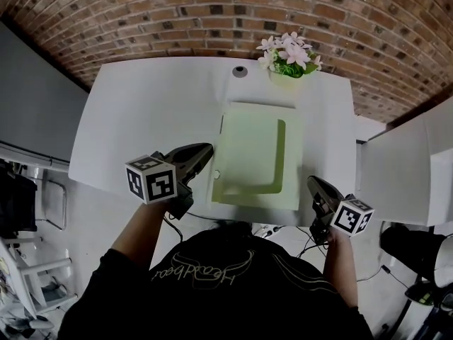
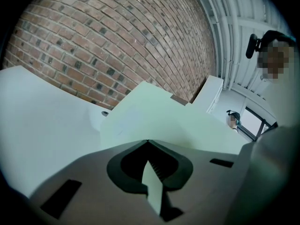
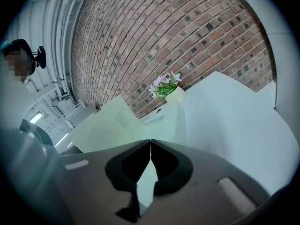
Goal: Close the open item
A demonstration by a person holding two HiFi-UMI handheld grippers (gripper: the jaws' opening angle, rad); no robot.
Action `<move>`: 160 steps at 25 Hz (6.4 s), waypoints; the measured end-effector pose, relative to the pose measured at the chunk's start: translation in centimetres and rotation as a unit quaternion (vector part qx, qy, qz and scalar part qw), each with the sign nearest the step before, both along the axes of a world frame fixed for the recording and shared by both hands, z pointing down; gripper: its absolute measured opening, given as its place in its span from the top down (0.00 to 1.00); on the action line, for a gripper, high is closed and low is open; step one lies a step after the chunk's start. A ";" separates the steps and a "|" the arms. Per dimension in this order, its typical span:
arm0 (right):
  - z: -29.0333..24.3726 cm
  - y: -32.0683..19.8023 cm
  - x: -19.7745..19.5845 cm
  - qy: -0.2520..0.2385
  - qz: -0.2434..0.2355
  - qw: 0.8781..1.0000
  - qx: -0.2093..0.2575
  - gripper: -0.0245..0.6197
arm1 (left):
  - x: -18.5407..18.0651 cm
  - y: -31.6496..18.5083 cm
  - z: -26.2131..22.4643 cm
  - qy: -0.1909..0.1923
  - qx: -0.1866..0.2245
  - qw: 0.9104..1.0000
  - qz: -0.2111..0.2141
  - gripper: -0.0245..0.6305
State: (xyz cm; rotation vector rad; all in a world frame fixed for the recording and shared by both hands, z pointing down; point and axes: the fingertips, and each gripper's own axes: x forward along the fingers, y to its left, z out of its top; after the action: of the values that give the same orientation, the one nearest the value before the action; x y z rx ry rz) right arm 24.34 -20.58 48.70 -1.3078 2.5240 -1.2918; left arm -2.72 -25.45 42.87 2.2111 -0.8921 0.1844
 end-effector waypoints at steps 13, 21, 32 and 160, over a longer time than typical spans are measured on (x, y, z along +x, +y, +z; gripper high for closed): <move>2.2 -1.1 0.2 0.022 -0.033 0.999 -0.012 0.91 | 1.1 0.6 1.4 -0.035 0.004 0.999 -0.010 0.96; 4.7 -1.8 -0.1 -0.001 -0.026 0.999 -0.046 0.91 | 1.3 1.0 2.5 -0.039 -0.008 0.999 -0.008 0.96; 6.1 -2.7 -0.6 -0.040 -0.007 0.996 -0.077 0.91 | 1.3 1.2 3.5 -0.039 -0.018 0.999 -0.003 0.96; 4.8 -7.0 -10.0 0.083 -0.118 0.988 0.046 0.95 | 3.5 0.3 12.2 -0.259 -0.080 0.958 0.090 0.96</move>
State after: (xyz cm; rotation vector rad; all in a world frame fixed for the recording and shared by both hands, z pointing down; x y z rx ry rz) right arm 14.32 -27.60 53.48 -1.1750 2.8898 -1.1238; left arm 0.83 -25.14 55.05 2.1197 -0.9028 0.9251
